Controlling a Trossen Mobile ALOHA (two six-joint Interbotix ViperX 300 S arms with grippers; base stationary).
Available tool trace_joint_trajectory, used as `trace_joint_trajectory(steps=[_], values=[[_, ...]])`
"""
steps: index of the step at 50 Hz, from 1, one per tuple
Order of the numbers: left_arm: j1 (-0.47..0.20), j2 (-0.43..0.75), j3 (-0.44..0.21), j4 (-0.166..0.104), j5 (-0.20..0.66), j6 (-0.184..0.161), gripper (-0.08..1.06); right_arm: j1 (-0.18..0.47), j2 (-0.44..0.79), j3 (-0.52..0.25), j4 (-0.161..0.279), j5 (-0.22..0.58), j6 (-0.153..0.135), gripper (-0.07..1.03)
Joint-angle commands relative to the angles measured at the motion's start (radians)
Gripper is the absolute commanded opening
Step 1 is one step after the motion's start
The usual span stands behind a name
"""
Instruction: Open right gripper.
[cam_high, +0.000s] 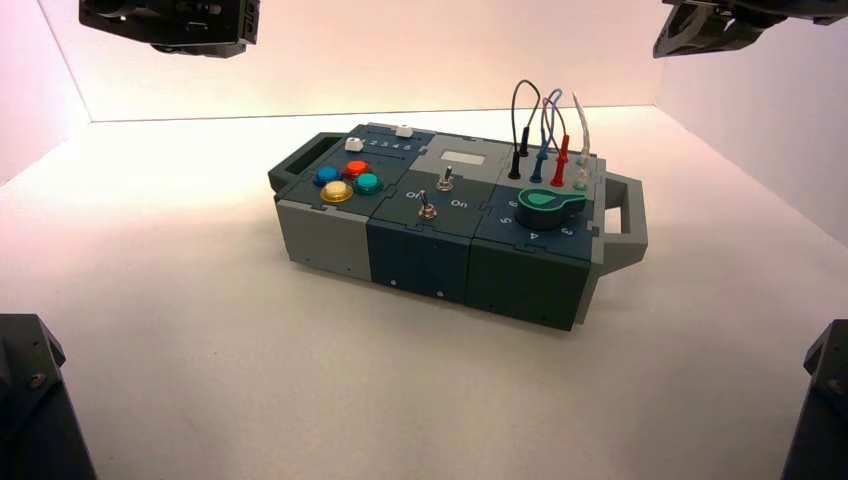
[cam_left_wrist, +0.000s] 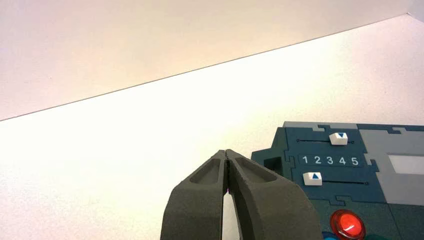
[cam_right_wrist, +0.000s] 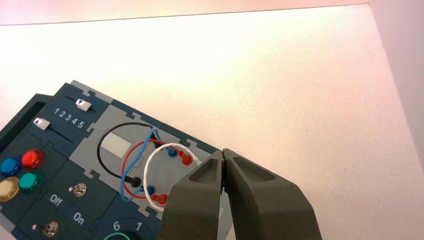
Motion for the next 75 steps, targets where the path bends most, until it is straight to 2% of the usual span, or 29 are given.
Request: trace_joint_trajectory(steps=[1, 44, 48, 55, 58, 59, 75], values=[[0.002, -0.015, -0.021, -0.002, -0.011, 0.002, -0.03, 0.021, -0.008, -0.026, 0.002, -0.008, 0.002, -0.02], [0.002, -0.012, -0.023, 0.002, -0.009, 0.002, -0.03, 0.037, 0.002, -0.034, -0.006, -0.002, -0.005, -0.01], [0.002, -0.012, -0.021, -0.002, -0.011, 0.002, -0.03, 0.037, 0.006, -0.035, -0.015, -0.002, -0.003, 0.07], [0.002, -0.008, -0.023, -0.002, -0.011, 0.002, -0.03, 0.037, 0.023, -0.041, -0.015, -0.002, -0.005, 0.37], [0.003, -0.006, -0.023, 0.002, -0.011, 0.002, -0.03, 0.035, 0.029, -0.043, -0.015, -0.002, -0.003, 0.42], [0.002, -0.008, -0.023, 0.002, -0.011, 0.002, -0.03, 0.037, 0.037, -0.044, -0.015, -0.002, -0.003, 0.48], [0.002, -0.011, -0.023, 0.002, -0.011, 0.002, -0.03, 0.037, 0.081, -0.060, -0.017, 0.000, -0.005, 0.82]])
